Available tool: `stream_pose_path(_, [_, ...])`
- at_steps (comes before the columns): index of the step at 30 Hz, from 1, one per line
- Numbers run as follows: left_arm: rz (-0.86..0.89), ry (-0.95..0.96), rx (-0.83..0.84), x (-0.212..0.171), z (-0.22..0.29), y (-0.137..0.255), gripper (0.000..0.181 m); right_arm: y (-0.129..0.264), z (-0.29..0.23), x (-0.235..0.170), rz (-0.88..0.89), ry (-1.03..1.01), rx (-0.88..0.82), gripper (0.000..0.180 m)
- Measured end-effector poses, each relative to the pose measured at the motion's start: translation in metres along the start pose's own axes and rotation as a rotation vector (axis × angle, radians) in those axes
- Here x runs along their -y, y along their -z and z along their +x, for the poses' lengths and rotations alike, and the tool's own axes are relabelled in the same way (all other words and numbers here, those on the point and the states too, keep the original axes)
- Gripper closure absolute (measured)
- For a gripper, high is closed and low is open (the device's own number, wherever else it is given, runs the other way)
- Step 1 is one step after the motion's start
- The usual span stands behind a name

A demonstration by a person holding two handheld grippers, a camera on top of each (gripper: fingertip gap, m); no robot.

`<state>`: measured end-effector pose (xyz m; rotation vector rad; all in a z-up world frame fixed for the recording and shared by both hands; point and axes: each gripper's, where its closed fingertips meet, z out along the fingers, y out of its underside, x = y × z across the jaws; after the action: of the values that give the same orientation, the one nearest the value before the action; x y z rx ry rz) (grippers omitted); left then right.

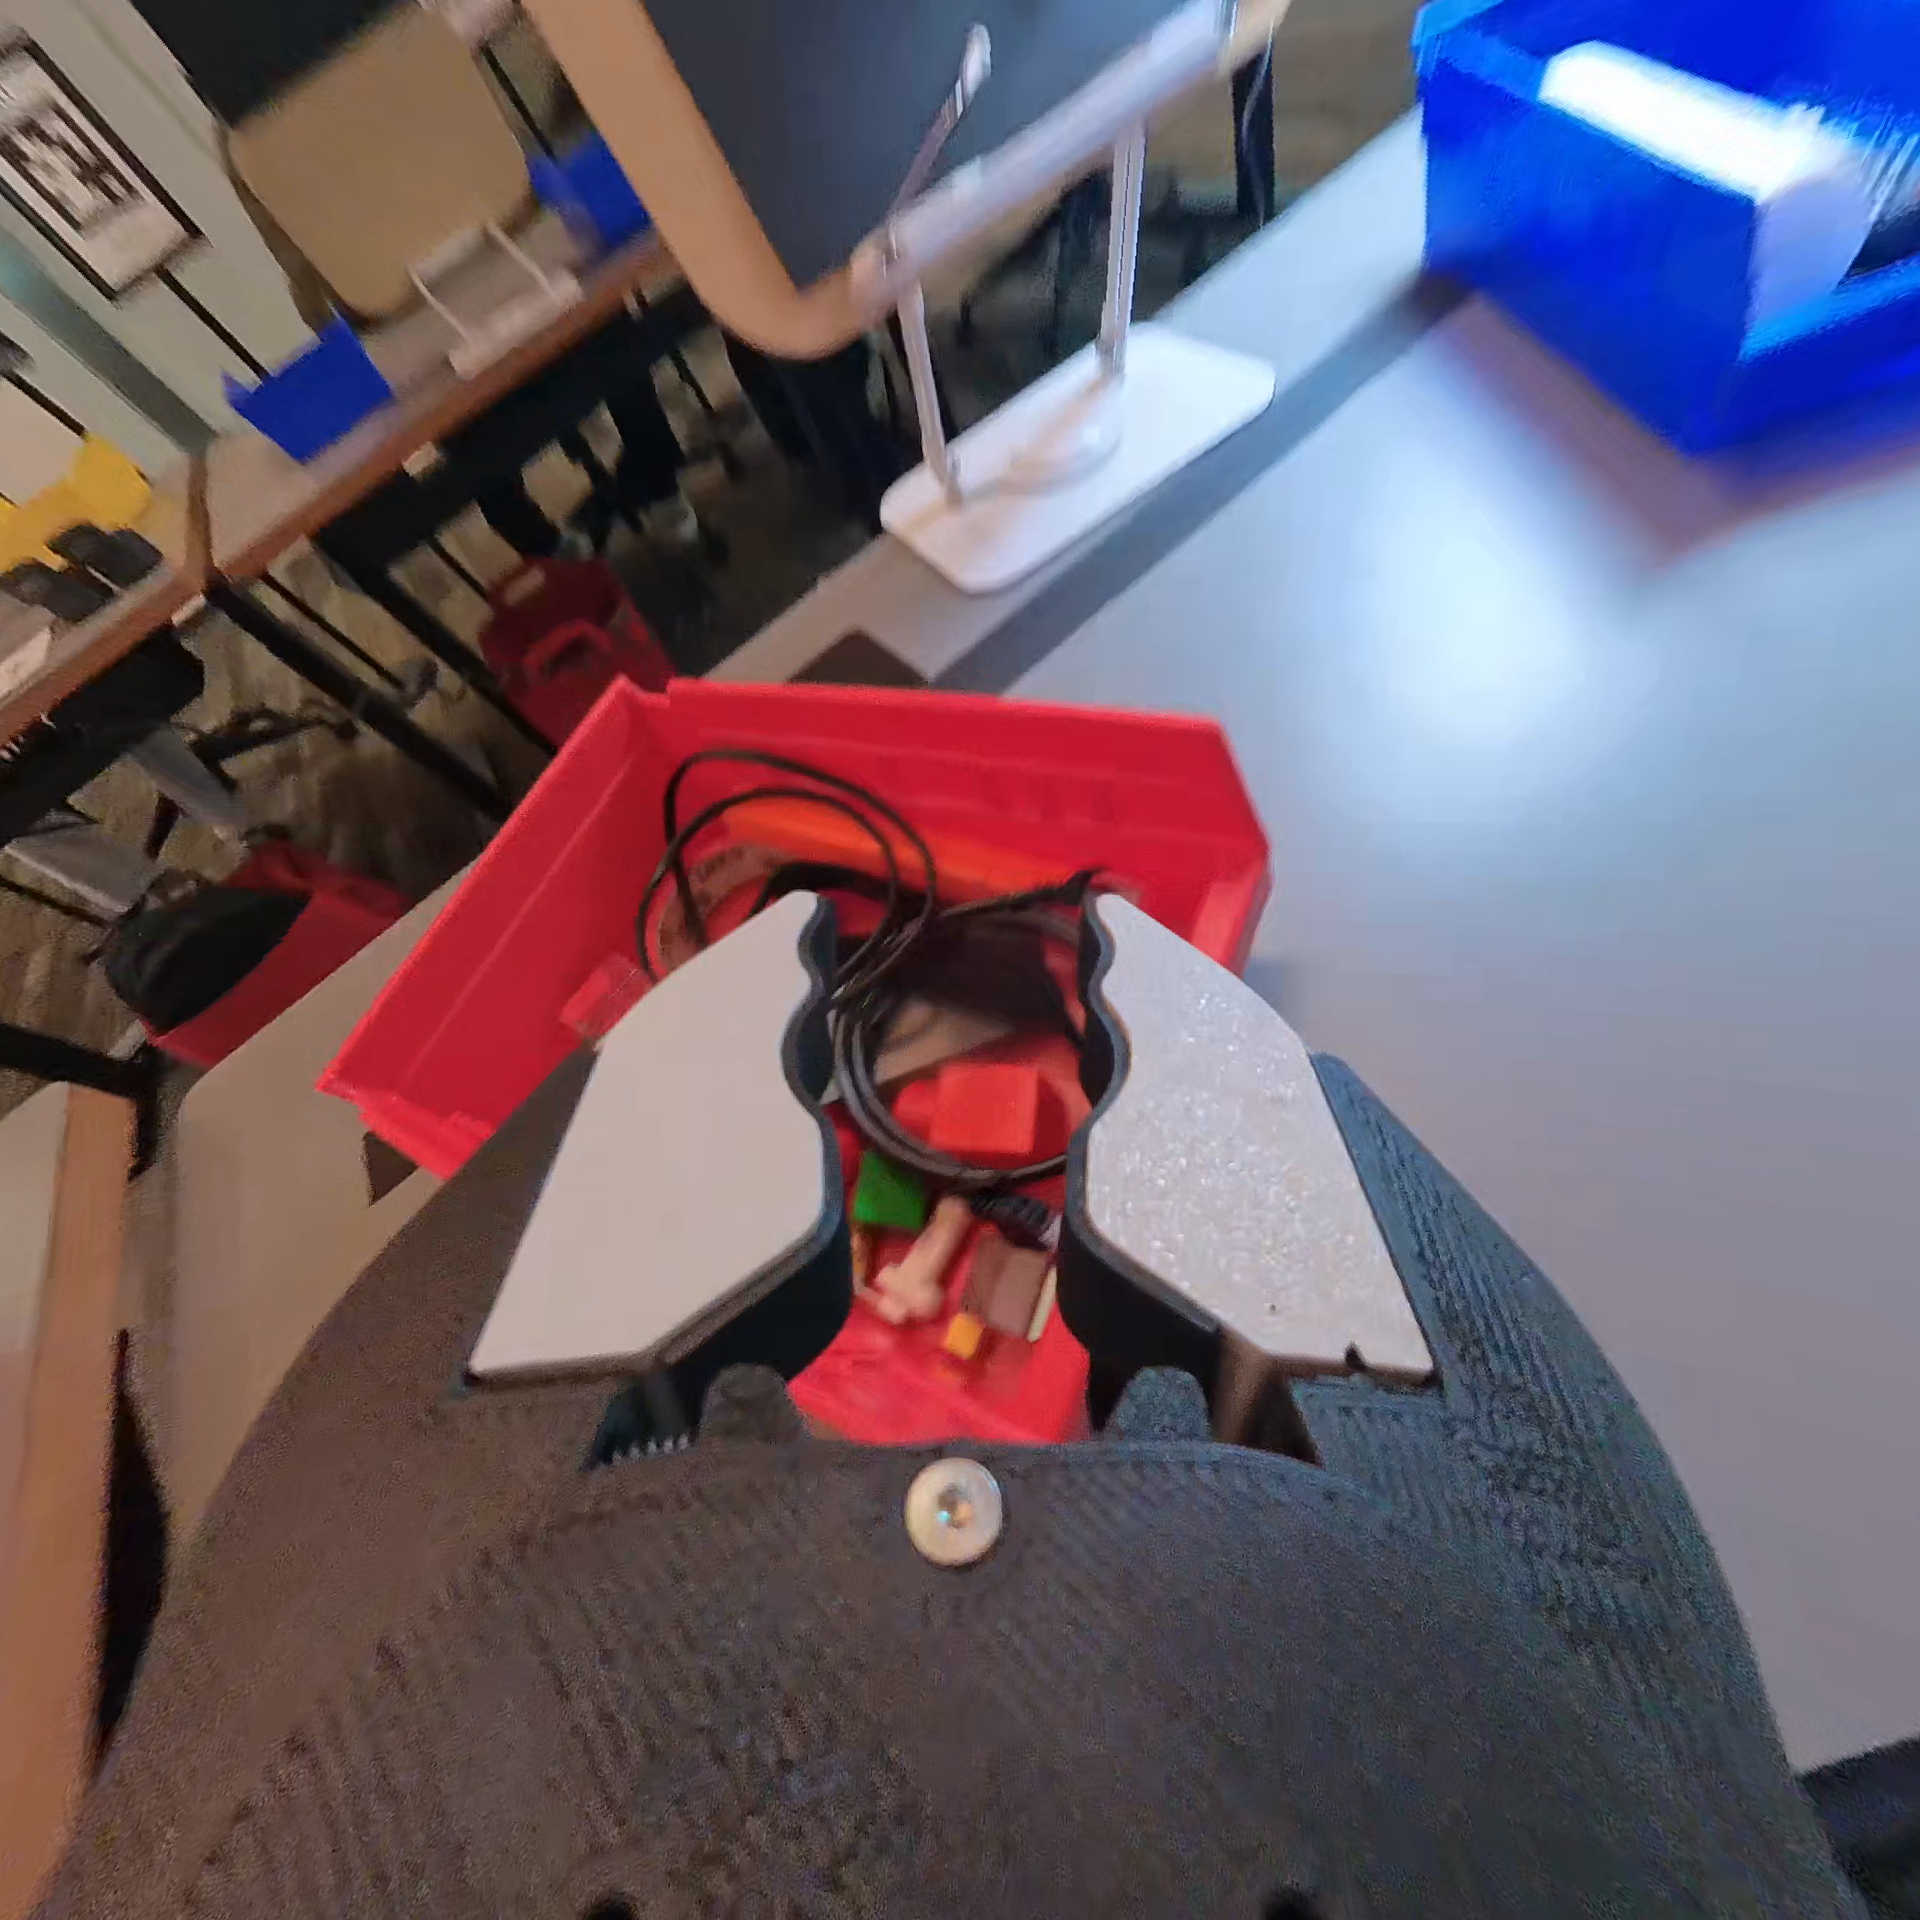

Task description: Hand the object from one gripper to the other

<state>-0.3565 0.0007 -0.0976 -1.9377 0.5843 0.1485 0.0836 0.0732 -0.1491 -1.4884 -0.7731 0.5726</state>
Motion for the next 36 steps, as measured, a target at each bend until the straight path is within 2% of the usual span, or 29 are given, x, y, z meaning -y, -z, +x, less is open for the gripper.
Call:
stream_pose_path(9, [-0.546,-0.347,-0.156,-0.062,-0.02,-0.071,0.139,0.001,-0.005,-0.005,0.029,-0.034,0.016,0.133])
stream_pose_path(15, [-0.743,-0.337,-0.216,-0.095,-0.035,-0.111,0.143,-0.002,-0.014,-0.012,0.011,-0.01,0.047,0.135])
stream_pose_path(19, [-0.773,-0.335,-0.217,-0.109,-0.04,-0.124,0.145,-0.003,-0.016,-0.014,0.006,-0.012,0.059,0.135])
stream_pose_path(21, [-0.764,-0.334,-0.227,-0.109,-0.041,-0.126,0.16,-0.002,-0.016,-0.015,0.002,-0.013,0.058,0.136])
stream_pose_path(23, [-0.752,-0.337,-0.212,-0.105,-0.044,-0.126,0.167,-0.002,-0.015,-0.014,0.007,-0.015,0.057,0.136])
stream_pose_path(29, [-0.647,-0.389,-0.125,-0.077,-0.056,-0.112,0.17,-0.001,-0.014,-0.012,0.014,-0.026,0.059,0.138])
stream_pose_path(36, [-0.498,-0.362,-0.048,-0.034,-0.07,-0.083,0.171,-0.002,-0.023,-0.014,0.003,-0.003,0.072,0.139])
